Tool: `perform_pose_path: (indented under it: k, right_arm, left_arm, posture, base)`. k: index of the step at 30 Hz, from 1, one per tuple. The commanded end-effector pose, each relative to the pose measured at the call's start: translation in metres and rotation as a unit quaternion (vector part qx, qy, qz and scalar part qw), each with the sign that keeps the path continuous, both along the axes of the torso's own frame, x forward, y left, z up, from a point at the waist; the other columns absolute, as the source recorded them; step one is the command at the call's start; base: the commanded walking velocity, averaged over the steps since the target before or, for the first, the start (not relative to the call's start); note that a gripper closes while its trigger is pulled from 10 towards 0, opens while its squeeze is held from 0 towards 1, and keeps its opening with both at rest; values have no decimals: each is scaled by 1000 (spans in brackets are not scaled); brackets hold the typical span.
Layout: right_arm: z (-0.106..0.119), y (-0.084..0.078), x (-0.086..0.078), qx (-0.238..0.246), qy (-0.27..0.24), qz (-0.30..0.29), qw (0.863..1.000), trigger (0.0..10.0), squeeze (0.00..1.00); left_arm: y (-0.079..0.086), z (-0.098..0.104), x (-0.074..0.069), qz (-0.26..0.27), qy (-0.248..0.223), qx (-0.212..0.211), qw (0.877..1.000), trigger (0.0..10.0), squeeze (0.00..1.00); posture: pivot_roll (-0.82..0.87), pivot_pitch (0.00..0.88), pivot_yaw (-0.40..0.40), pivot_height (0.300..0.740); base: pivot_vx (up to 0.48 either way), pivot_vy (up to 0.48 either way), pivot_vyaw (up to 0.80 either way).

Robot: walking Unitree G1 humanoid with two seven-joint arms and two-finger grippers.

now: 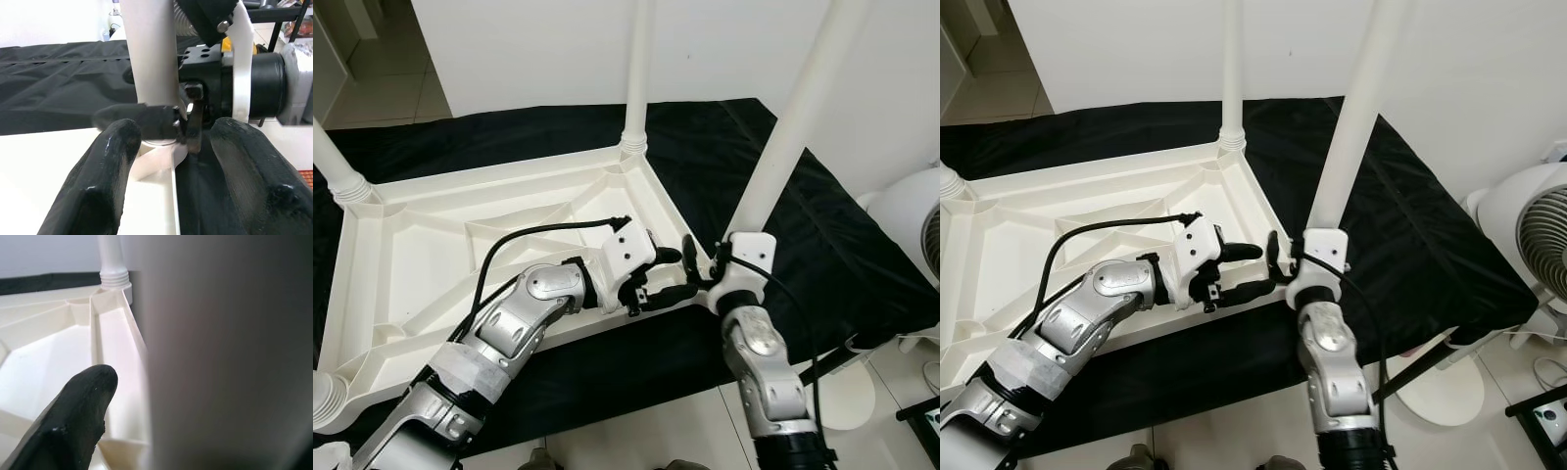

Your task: Building children table

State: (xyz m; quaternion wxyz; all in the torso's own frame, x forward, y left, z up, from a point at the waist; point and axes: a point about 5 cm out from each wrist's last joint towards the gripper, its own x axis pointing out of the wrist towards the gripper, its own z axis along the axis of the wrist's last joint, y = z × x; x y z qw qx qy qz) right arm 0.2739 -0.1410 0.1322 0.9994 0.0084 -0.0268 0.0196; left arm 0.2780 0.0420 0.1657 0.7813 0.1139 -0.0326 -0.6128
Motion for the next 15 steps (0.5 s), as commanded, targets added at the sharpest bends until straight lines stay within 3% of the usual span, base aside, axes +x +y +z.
perform_pose_path:
  k: [1, 2, 6, 15]
  right_arm:
    - [2, -2, -1, 4, -7, 11, 1000, 10000, 1000]
    - [3, -5, -2, 2, -9, 38, 999, 10000, 0]
    - [5, -19, -2, -29, -7, 117, 993, 10000, 0]
    - [8, -33, 6, -78, 3, 194, 978, 10000, 0]
  left_arm:
    - [-2, 2, -5, -60, -6, 17, 998, 10000, 0]
    - [-1, 1, -5, -59, -6, 17, 998, 10000, 0]
    - [0, 0, -3, -56, -8, 21, 998, 10000, 0]
    - [0, -7, -5, -65, -5, 30, 997, 10000, 0]
  posture:
    - [-22, 0, -25, 740]
    - [-23, 0, -25, 740]
    - [-28, 0, -19, 740]
    - [-34, 0, -13, 740]
  base:
    - [0, 0, 0]
    - [0, 0, 0]
    - [0, 0, 0]
    - [0, 0, 0]
